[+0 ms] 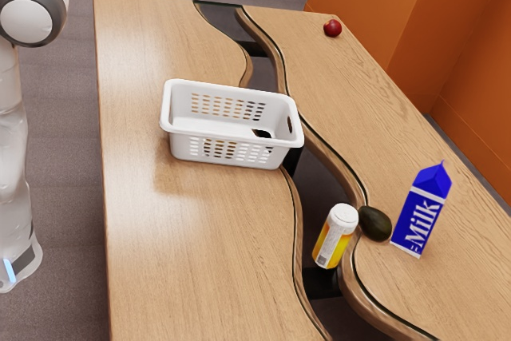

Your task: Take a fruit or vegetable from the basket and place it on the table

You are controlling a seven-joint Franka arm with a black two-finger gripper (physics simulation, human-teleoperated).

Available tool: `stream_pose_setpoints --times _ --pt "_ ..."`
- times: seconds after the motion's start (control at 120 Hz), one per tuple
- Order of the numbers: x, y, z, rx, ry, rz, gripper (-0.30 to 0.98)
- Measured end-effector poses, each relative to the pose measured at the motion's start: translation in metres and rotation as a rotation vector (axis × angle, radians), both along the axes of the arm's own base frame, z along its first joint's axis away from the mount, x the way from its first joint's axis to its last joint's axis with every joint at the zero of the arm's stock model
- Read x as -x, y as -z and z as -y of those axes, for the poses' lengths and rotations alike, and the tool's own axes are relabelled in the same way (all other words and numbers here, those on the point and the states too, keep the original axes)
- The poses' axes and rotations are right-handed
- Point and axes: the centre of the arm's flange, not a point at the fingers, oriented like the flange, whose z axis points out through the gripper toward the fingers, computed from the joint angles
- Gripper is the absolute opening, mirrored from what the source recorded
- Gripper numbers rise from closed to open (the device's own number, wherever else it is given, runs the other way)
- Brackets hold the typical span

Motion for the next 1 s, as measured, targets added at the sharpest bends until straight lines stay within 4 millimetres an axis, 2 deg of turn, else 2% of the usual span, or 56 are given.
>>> stream_pose_setpoints --times 0.733,1.0 --pt "-0.005 -0.003 0.0 0.0 0.0 0.034 0.69" --pt "-0.032 -0.005 0.0 0.0 0.001 0.027 0.69"
